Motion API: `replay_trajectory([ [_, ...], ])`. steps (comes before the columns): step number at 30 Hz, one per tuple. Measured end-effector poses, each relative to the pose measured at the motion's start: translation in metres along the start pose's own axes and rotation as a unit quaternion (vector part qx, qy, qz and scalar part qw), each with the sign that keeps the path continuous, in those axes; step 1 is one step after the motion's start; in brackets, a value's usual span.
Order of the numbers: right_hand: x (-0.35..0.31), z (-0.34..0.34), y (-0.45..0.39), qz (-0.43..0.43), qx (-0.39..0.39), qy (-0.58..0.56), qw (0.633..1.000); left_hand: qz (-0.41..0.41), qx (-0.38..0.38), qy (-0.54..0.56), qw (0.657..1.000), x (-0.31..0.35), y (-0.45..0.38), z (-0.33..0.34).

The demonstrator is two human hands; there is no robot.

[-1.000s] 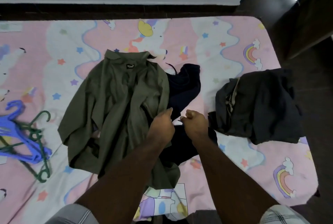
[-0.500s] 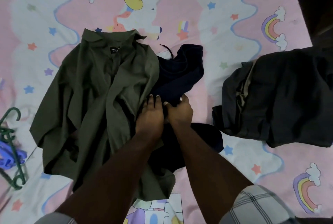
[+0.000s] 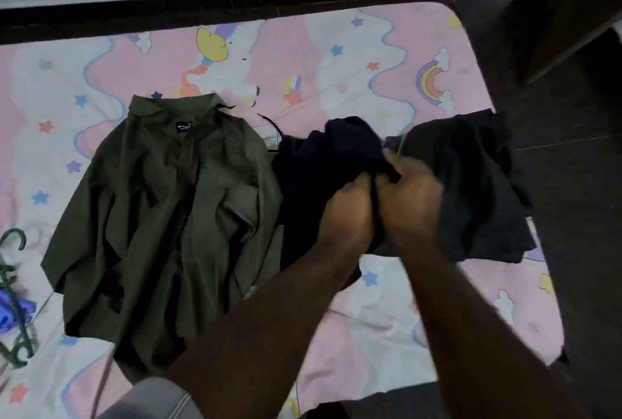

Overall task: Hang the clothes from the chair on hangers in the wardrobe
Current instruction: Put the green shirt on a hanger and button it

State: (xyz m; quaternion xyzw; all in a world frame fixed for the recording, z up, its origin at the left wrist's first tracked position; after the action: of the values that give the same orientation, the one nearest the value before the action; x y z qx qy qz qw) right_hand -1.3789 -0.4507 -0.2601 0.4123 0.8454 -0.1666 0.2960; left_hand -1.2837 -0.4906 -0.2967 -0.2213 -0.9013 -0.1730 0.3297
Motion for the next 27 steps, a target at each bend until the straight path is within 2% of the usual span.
replay_trajectory([
  [4, 0.023, -0.085, -0.034, -0.066, 0.117, 0.075, 0.988, 0.107, -0.023, 0.099, 0.989, 0.091, 0.009, 0.010],
  [6, 0.039, -0.094, -0.044, -0.093, 0.116, 0.134, 0.980, 0.131, -0.030, 0.135, 0.982, 0.105, 0.011, 0.009],
  [8, 0.046, -0.082, -0.040, -0.107, 0.092, 0.161, 0.977, 0.107, -0.030, 0.128, 0.986, 0.087, 0.010, 0.008],
  [15, 0.006, 0.027, 0.054, -0.136, -0.084, 0.072, 0.985, -0.033, -0.010, -0.021, 0.999, -0.053, 0.047, -0.011],
  [18, -0.020, 0.066, 0.093, -0.085, -0.191, 0.042, 0.977, -0.110, 0.020, -0.033, 0.993, -0.105, 0.069, -0.045],
  [21, -0.041, 0.105, 0.130, -0.050, -0.296, 0.031, 0.953, -0.169, 0.045, -0.044, 0.983, -0.150, 0.097, -0.077],
  [24, -0.046, 0.134, 0.169, -0.024, -0.352, 0.024, 0.935, -0.231, 0.060, -0.069, 0.969, -0.192, 0.127, -0.102],
  [27, -0.035, 0.151, 0.210, 0.019, -0.367, 0.031, 0.929, -0.265, 0.072, -0.077, 0.959, -0.230, 0.158, -0.118],
])
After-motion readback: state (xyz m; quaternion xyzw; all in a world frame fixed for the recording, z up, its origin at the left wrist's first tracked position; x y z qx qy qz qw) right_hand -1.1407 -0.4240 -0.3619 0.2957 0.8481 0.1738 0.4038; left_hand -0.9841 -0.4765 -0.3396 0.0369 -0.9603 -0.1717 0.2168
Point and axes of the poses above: each hand's wrist, its own y-axis away from the middle knuckle, its own z-axis out of the palm, x = y × z, the point moved 5 cm from there along -y, towards the middle knuckle, and after that the axes turned 7 degrees about x, right-handed, at the moved point
